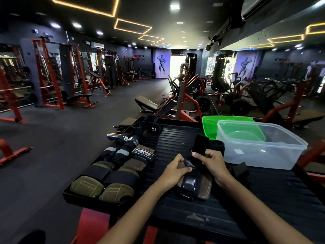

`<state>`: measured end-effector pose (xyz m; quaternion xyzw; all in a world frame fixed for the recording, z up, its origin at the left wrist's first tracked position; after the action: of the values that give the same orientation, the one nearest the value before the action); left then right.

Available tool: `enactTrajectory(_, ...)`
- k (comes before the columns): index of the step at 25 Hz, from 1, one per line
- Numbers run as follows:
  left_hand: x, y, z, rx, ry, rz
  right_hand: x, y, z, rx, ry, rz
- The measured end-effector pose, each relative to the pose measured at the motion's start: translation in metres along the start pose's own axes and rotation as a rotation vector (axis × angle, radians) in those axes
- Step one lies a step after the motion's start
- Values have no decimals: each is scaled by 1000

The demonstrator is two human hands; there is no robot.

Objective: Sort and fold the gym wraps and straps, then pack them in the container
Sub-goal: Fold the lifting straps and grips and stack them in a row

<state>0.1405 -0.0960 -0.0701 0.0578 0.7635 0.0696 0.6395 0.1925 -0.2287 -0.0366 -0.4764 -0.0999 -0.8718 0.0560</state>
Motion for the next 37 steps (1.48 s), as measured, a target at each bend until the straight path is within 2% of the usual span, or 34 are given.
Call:
enactTrajectory(5,10,5,7,-84,127,30,13,-13,-5,136,138,-131)
enactTrajectory(10,15,8,9,-158,179,74,19,-19,-15,292,213,-233)
enactTrajectory(20,16,9,9,-158,231,91,33,-36,-51,608,523,-687)
enactTrajectory(23,13,8,5,-119,189,118,39,-29,-44,481,422,-541)
enactTrajectory(26,8,1,0,-23,110,94,28,-3,-14,160,164,-344)
enactTrajectory(28,7,-3,-3,1,79,114,20,1,-2,65,5,-234)
enactTrajectory(32,6,-2,-4,-11,48,156,10,-5,13,95,-106,-347)
enactTrajectory(37,8,-2,-3,-8,72,151,10,-18,14,170,-76,-306)
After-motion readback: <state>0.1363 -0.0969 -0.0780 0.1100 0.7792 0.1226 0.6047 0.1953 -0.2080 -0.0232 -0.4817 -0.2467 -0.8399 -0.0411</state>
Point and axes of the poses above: each hand's wrist, its own z-axis towards the middle knuckle, its own y-axis out of the back of the hand, x = y × z, the point moved 7 cm from there along z, towards the middle knuckle, and after that the axes turned 15 degrees about y, right-handed, at the moved point
